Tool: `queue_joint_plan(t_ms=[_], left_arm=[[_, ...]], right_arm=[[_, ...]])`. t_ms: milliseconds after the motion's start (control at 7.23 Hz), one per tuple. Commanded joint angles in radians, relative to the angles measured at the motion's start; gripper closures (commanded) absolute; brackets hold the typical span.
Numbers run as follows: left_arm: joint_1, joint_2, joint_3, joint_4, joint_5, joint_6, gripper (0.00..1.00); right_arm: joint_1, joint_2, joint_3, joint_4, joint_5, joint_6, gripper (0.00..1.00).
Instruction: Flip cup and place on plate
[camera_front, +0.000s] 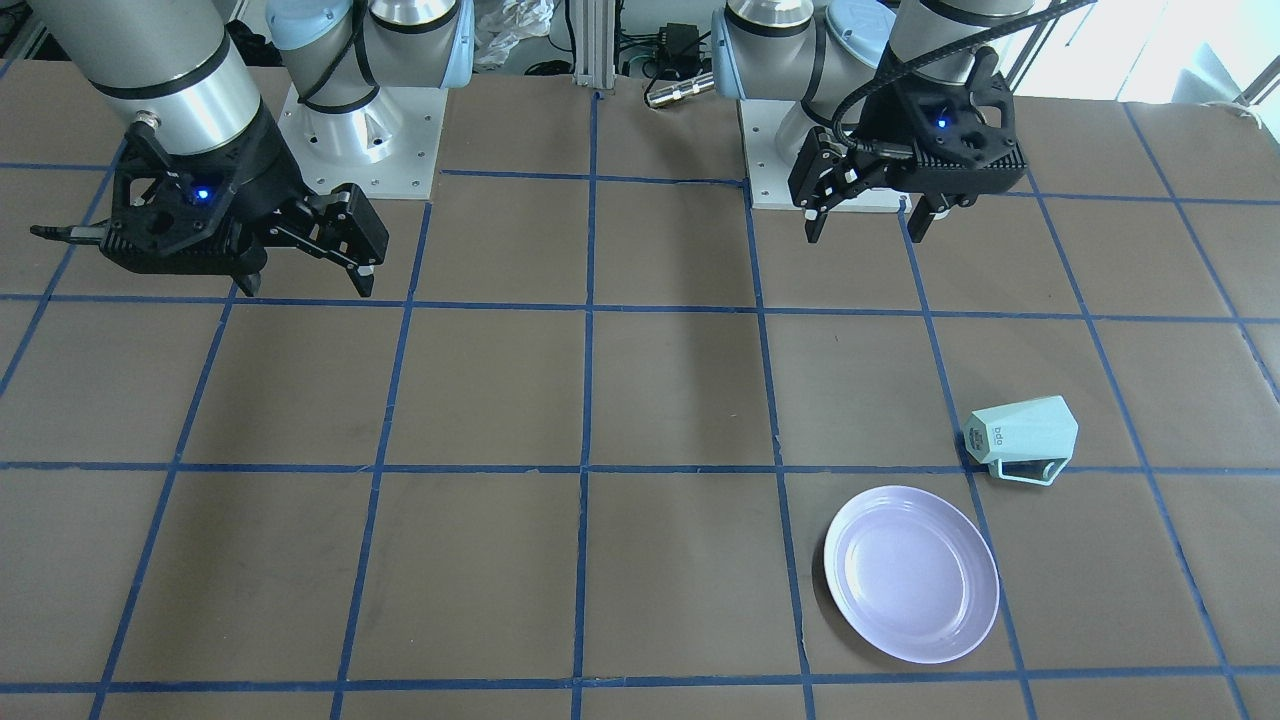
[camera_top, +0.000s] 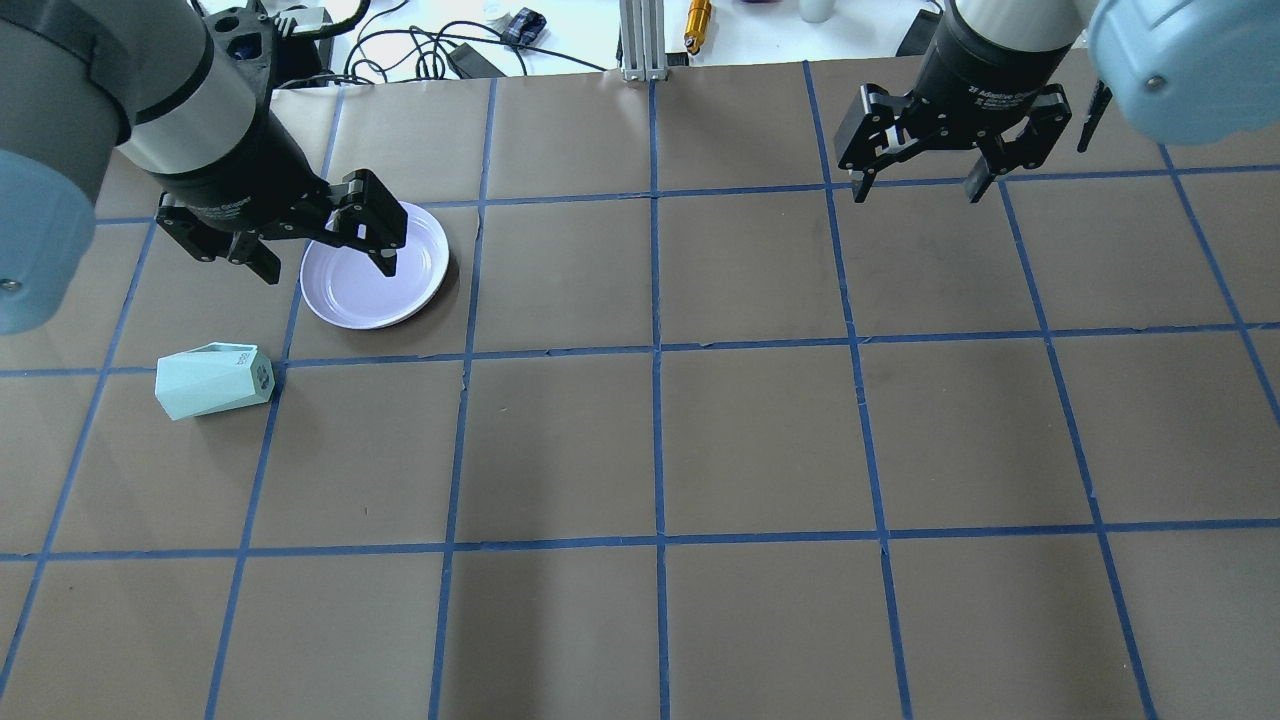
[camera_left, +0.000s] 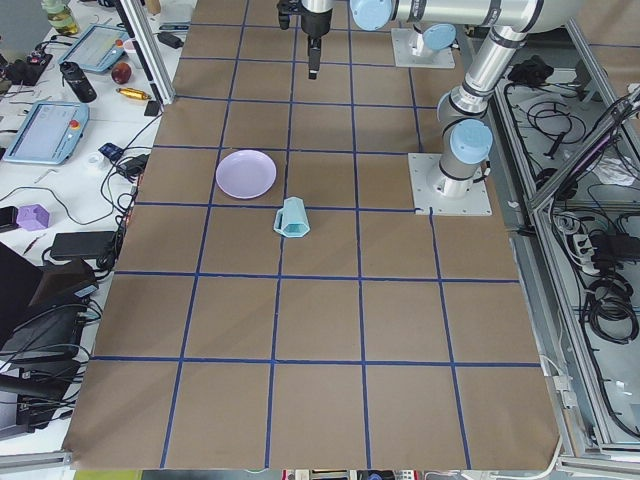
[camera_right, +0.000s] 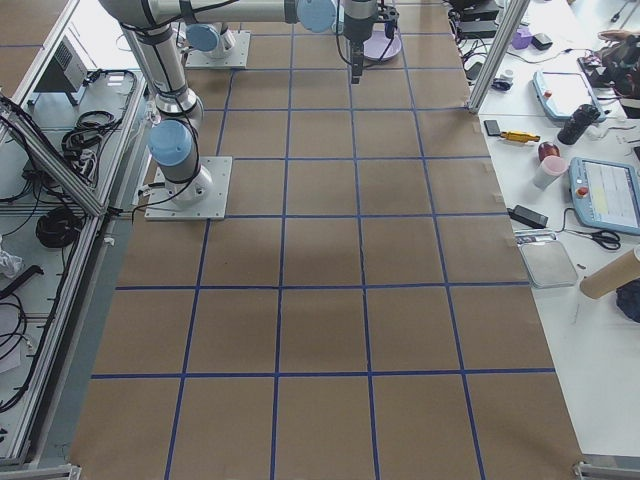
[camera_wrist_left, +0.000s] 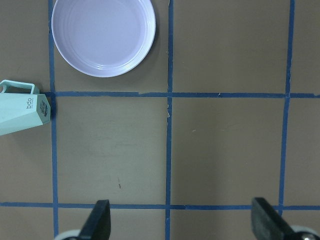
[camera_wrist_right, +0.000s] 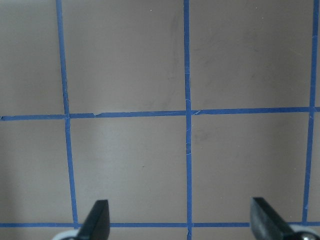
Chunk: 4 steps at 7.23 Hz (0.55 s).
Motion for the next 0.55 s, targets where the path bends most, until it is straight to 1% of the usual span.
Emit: queue_joint_plan(t_ms=[0, 277, 415], left_arm=[[0.001, 0.001, 0.000, 0.000, 0.001, 0.000, 0.00], [0.039, -0.006, -0.001, 0.000, -0.005, 0.024, 0.00], [0.132, -0.014, -0.003, -0.005, -0.045, 0.084, 0.00]], right_arm=[[0.000, 0.000, 0.000, 0.000, 0.000, 0.000, 0.00], [0.000, 0.000, 0.000, 0.000, 0.000, 0.000, 0.00], [0.000, 0.000, 0.000, 0.000, 0.000, 0.000, 0.00]])
